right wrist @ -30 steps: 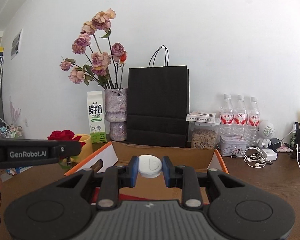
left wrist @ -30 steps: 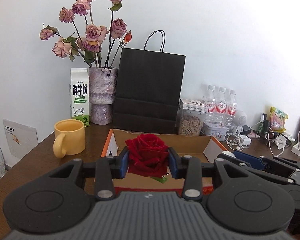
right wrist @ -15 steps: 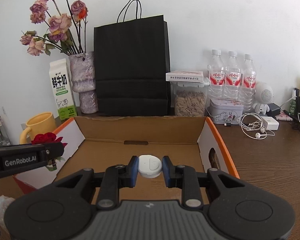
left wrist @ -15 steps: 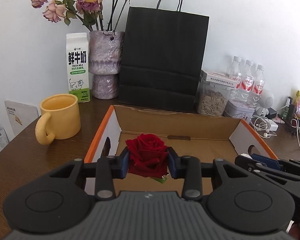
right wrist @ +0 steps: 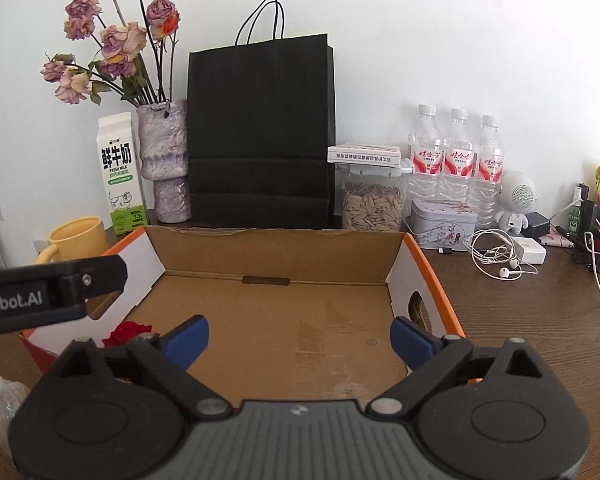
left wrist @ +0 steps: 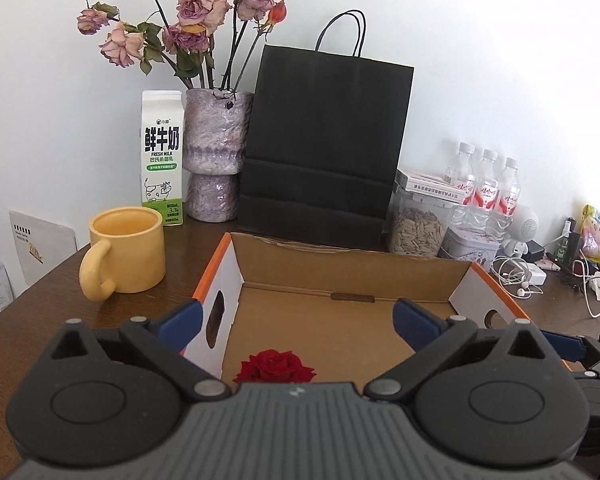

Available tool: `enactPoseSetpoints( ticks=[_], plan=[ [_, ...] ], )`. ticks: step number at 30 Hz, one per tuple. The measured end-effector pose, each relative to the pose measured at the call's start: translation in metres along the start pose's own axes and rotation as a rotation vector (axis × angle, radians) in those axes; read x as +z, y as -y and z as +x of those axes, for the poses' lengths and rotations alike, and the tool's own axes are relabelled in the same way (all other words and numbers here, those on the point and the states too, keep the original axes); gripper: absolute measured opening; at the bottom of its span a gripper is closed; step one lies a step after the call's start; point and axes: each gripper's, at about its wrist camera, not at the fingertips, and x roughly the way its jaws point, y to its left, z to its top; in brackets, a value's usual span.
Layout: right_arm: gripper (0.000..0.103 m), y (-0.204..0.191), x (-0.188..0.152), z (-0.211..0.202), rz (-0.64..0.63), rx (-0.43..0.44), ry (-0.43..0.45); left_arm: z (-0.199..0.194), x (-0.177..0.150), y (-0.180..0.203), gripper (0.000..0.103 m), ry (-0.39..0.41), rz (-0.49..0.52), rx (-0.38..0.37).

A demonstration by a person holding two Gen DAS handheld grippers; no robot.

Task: Organize objects
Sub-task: 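Open left tool to drop the rose while right tool drops the white piece into the box, then move both tools back from the box toward the remaining items on the table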

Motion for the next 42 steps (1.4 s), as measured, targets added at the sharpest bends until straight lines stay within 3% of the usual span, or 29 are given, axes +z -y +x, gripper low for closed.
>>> enactPoseSetpoints(
  ticks=[9, 22, 34, 42],
  plan=[
    [0.101, -0.003, 0.004, -0.021, -0.002, 0.004, 0.053, -0.012, 0.002, -0.001, 0.103, 0.027, -0.010, -0.008],
    [0.103, 0.000, -0.005, -0.075, -0.028, -0.003, 0.124, -0.067, 0.000, -0.005, 0.103, 0.101, 0.004, 0.019],
    [0.103, 0.004, -0.040, -0.153, -0.070, -0.018, 0.155, -0.132, -0.019, -0.026, 0.103, 0.090, 0.036, 0.029],
    [0.103, 0.009, -0.074, -0.199, -0.078, -0.016, 0.135, -0.166, -0.050, -0.047, 0.103, 0.016, 0.049, 0.047]
  ],
)
